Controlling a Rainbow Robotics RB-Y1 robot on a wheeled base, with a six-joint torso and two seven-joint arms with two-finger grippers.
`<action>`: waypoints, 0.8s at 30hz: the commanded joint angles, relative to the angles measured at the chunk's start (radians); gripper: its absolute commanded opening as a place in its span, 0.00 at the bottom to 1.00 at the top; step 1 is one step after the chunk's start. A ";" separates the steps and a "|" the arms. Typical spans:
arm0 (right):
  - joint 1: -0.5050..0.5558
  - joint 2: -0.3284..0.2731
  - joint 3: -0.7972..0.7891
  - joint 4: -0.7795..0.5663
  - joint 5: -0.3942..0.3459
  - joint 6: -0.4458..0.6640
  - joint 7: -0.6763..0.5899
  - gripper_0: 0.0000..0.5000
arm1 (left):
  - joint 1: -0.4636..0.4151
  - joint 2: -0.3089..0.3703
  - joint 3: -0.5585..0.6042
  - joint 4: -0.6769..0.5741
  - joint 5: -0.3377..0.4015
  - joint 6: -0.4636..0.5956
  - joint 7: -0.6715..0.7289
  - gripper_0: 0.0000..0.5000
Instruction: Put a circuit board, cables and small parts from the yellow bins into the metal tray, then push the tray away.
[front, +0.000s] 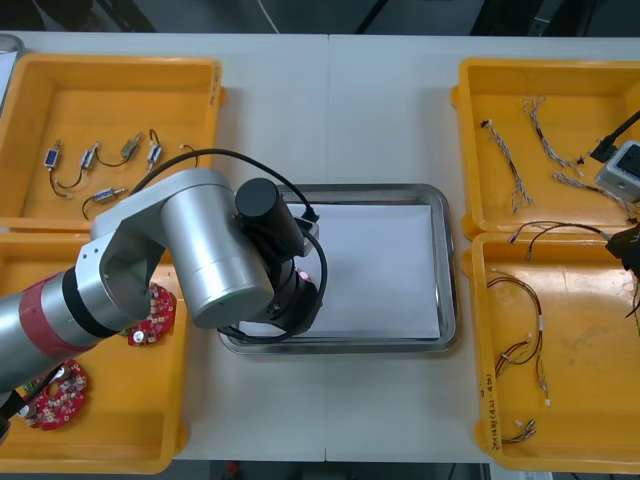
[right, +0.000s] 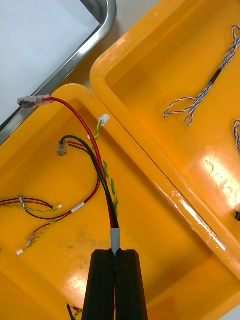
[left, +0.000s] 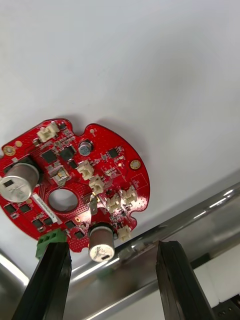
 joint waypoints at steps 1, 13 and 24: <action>-0.028 -0.036 0.014 -0.030 -0.028 0.003 -0.038 0.00 | 0.008 0.028 0.114 -0.088 0.045 0.078 0.083 1.00; -0.121 -0.036 0.140 -0.030 -0.065 0.003 -0.040 0.00 | 0.008 0.043 0.342 -0.169 0.128 0.271 0.026 1.00; -0.230 -0.038 0.246 -0.030 -0.037 0.003 -0.046 0.00 | -0.016 0.089 0.552 -0.162 0.227 0.327 -0.026 1.00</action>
